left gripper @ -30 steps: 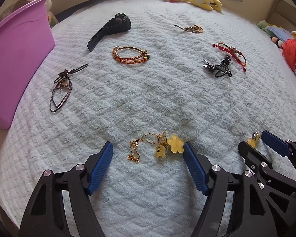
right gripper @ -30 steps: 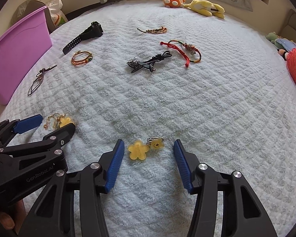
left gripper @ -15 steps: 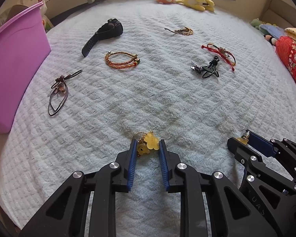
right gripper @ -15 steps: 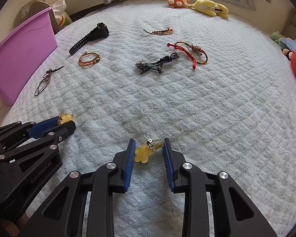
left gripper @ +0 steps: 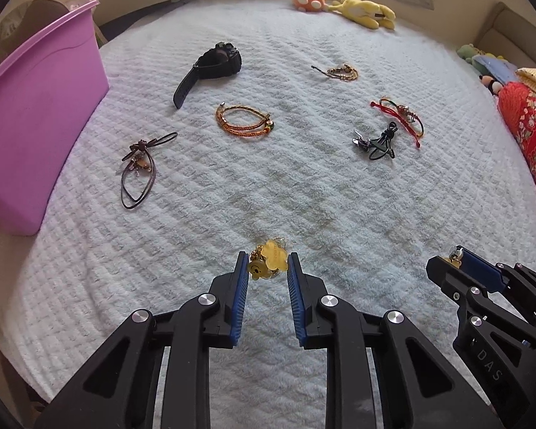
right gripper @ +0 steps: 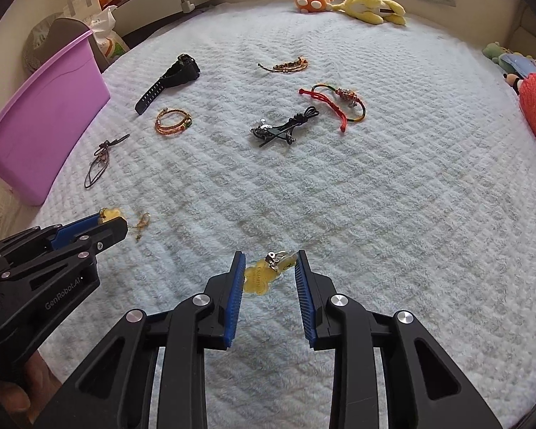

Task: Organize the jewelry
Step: 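Carry the flower necklace into the pink tub and open the right tool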

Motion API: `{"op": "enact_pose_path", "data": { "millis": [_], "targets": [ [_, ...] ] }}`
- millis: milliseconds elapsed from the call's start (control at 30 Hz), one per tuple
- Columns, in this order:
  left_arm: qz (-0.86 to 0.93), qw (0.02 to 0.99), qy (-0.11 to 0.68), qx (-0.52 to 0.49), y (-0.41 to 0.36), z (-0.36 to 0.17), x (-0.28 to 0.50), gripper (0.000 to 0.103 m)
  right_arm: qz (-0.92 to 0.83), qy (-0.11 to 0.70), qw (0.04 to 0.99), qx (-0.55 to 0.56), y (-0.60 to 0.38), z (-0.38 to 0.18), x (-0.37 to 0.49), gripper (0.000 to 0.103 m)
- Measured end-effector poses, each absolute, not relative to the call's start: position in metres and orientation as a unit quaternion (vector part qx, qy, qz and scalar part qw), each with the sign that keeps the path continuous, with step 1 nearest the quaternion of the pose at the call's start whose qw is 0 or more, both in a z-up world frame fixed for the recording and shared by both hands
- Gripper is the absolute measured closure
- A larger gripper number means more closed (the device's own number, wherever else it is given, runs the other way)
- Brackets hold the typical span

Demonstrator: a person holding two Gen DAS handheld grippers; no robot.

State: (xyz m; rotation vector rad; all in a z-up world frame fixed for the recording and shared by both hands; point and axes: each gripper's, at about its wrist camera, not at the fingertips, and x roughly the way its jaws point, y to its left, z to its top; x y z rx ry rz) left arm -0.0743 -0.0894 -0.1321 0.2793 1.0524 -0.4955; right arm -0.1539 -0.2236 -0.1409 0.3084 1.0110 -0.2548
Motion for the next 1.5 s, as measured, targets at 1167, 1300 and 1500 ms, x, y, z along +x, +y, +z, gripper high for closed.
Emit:
{"op": "enact_pose_path", "data": {
  "millis": [1167,1300,1500],
  "targets": [
    [-0.092,0.858,0.503,0.046,0.148,0.147,0.121,0.081,0.049,0.458,0.876,0.144,-0.049,0.147,0.057,0.075],
    [-0.095,0.851,0.513,0.054,0.176,0.137,0.160,0.081,0.067,0.462,0.873,0.141,0.001,0.148,0.100,0.075],
    [-0.097,0.837,0.536,0.052,0.204,0.111,0.203,0.081,0.090,0.483,0.862,0.122,0.058,0.136,0.157,0.075]
  ]
}}
